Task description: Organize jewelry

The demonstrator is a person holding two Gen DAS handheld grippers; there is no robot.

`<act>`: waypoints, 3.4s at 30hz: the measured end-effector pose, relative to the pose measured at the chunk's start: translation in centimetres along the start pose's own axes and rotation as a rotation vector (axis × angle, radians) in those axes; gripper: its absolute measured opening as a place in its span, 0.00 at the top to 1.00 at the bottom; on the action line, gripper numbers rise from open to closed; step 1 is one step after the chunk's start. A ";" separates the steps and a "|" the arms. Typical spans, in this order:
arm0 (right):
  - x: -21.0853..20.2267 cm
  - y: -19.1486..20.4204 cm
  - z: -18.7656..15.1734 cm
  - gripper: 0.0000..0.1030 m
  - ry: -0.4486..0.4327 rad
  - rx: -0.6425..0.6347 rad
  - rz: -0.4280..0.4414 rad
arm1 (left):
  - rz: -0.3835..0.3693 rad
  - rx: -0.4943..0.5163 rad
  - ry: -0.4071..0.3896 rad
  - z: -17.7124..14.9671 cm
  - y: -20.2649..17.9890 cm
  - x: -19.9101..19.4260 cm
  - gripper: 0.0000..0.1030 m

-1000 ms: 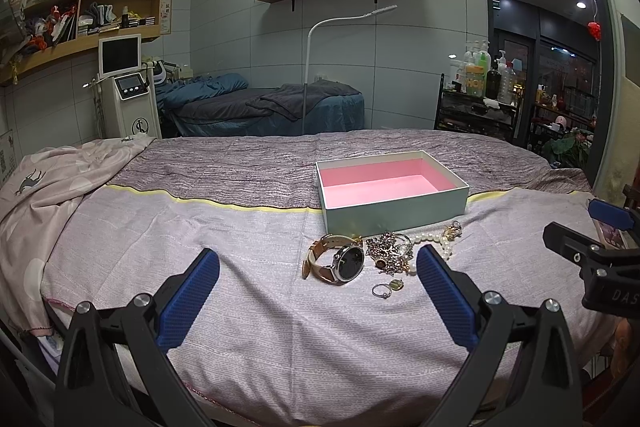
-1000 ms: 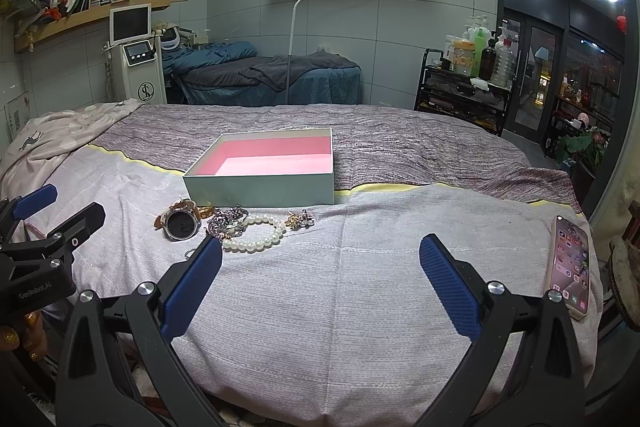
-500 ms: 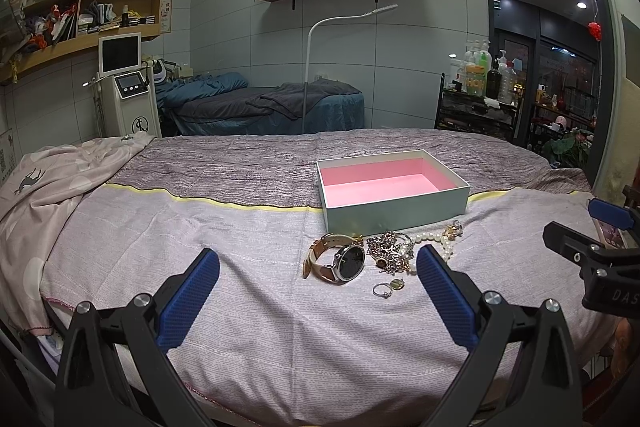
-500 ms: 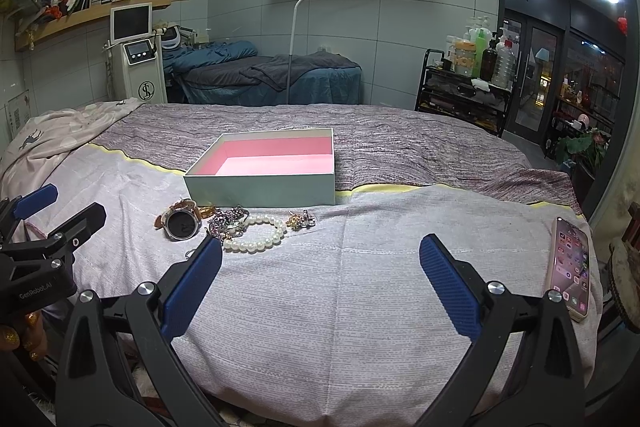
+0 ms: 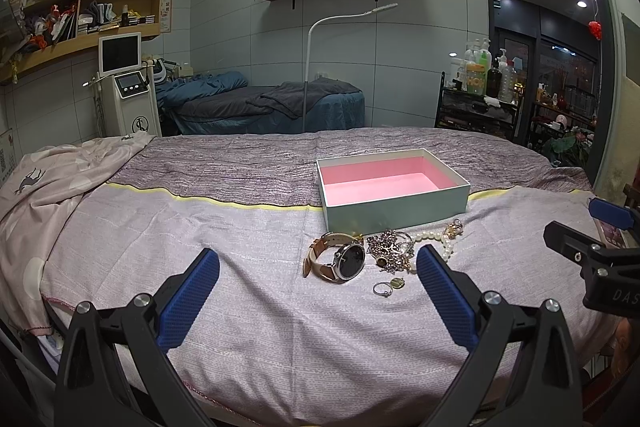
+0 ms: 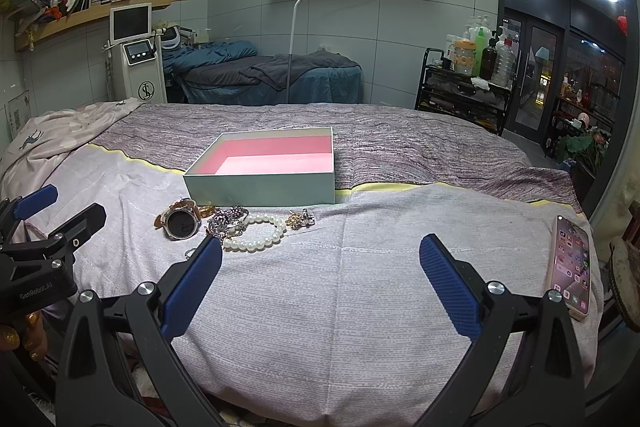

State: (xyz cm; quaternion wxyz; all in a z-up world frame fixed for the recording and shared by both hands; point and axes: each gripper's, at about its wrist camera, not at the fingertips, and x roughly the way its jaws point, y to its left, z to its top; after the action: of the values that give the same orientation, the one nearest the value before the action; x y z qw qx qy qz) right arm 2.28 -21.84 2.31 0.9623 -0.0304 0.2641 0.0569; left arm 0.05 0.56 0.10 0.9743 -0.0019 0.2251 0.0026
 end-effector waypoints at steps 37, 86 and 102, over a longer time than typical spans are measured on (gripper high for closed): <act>10.3 -1.3 1.2 0.05 0.212 0.022 0.156 | -0.071 -0.027 0.197 -0.1 4.5 8.2 0.06; 10.8 2.1 1.9 0.90 0.207 -0.056 0.311 | -0.276 0.112 0.298 0.9 3.0 12.4 0.93; 8.7 1.7 8.9 0.90 0.016 -0.091 0.298 | -0.327 0.177 0.140 7.1 1.0 12.1 0.93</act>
State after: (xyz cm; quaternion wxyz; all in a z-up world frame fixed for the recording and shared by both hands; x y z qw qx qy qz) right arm 13.96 -18.55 5.44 0.9388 -0.0350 0.2704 0.2107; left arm 14.03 1.69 1.12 0.9401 0.0469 0.2883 -0.1756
